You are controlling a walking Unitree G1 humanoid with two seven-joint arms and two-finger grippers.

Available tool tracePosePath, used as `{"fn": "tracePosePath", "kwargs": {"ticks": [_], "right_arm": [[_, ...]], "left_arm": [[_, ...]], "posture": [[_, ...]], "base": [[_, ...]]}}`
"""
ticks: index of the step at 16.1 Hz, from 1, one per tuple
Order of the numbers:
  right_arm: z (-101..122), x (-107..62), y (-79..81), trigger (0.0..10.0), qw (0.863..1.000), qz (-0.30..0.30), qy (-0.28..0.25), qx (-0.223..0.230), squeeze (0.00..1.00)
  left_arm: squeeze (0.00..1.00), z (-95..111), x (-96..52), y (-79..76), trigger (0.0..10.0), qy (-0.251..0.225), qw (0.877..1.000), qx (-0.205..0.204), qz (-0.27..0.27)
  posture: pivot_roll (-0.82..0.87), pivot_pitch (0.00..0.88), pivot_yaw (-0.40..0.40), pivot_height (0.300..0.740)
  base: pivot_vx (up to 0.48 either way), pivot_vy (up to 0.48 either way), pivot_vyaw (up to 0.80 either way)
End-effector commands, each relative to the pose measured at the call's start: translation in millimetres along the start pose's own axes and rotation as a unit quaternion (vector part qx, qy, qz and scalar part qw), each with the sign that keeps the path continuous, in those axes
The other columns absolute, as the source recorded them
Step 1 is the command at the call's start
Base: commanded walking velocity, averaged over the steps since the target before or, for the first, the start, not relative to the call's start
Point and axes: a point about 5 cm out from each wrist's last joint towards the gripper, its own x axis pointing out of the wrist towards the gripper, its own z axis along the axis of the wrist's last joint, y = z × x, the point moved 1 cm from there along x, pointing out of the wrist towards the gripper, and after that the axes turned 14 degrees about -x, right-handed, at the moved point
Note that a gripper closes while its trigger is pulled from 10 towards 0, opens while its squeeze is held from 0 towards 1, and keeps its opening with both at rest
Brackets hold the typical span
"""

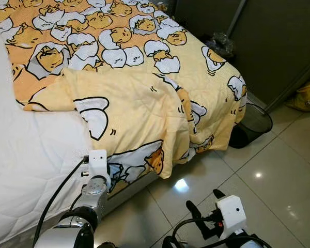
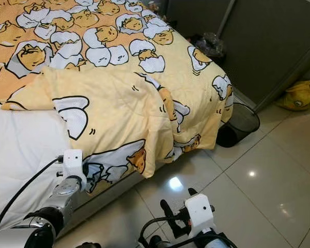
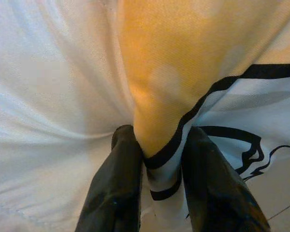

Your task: Clean up the room

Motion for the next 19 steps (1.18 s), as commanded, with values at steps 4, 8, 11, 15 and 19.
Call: {"fn": "tracePosePath", "kwargs": {"ticks": [4, 8, 11, 15, 19], "right_arm": [[0, -3.3, 3.0, 10.0, 1.0, 0.007, 0.007, 0.008, 0.0], [1, 2.3, 4.1, 10.0, 1.0, 0.007, 0.007, 0.013, 0.0], [5, 10.7, 6.2, 10.0, 1.0, 0.016, 0.0, 0.013, 0.0], [2, 14.6, 9.6, 10.0, 0.999, 0.039, 0.004, 0.018, 0.0], [-6, 5.9, 8.3, 10.0, 0.998, 0.064, 0.016, 0.015, 0.0]], "left_arm": [[0.0, -19, -4.7, -7.0, 0.0, 0.036, 0.998, 0.032, -0.037], [0.0, -31, -9.3, 13.0, 0.0, 0.038, 0.995, 0.076, -0.049], [0.0, -34, -12.6, 8.0, 8.0, 0.031, 0.989, 0.105, -0.1], [0.0, -35, -16.2, 7.3, 10.0, 0.017, 0.975, 0.158, -0.153], [0.0, -46, -27.7, -7.4, 10.0, 0.041, 0.941, 0.18, -0.282]], "posture": [[-0.04, 0.259, -0.118, 0.74], [-0.02, 0.254, -0.106, 0.74], [0.01, 0.239, -0.103, 0.74], [0.03, 0.217, -0.088, 0.74], [0.04, 0.201, -0.097, 0.74]], "base": [[0.0, 0.0, 0.0], [0.0, 0.0, 0.0], [0.0, 0.0, 0.0], [0.0, 0.0, 0.0], [0.0, 0.0, 0.0]]}}
